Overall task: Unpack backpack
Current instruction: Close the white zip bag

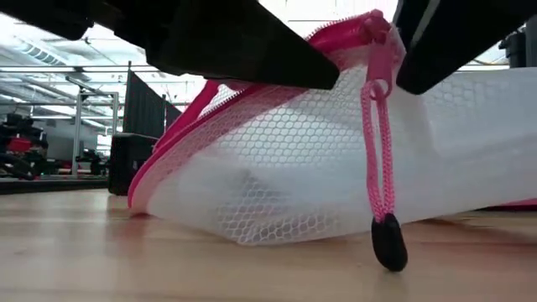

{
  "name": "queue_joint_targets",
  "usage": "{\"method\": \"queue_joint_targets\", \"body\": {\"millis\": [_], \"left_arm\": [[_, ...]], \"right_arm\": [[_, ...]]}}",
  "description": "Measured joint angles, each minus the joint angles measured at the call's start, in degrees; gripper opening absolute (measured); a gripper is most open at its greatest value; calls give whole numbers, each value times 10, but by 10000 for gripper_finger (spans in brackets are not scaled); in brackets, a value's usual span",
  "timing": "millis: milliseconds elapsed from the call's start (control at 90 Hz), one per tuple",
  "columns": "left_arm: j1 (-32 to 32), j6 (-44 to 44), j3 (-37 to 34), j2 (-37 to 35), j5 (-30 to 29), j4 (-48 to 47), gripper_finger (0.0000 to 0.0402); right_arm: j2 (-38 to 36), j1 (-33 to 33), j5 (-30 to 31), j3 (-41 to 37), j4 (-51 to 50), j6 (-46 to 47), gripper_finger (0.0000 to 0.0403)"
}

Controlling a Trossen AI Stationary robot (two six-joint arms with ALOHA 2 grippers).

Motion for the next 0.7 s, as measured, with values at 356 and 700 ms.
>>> {"method": "queue_joint_targets", "body": {"millis": [356,700], "left_arm": [[8,-28,0,0,26,2,0],[12,-40,0,-1,54,-4,0]], "right_arm": [[18,-10,6,0,-2,-25,124],[43,-16,36,0,-6,-31,88]]}}
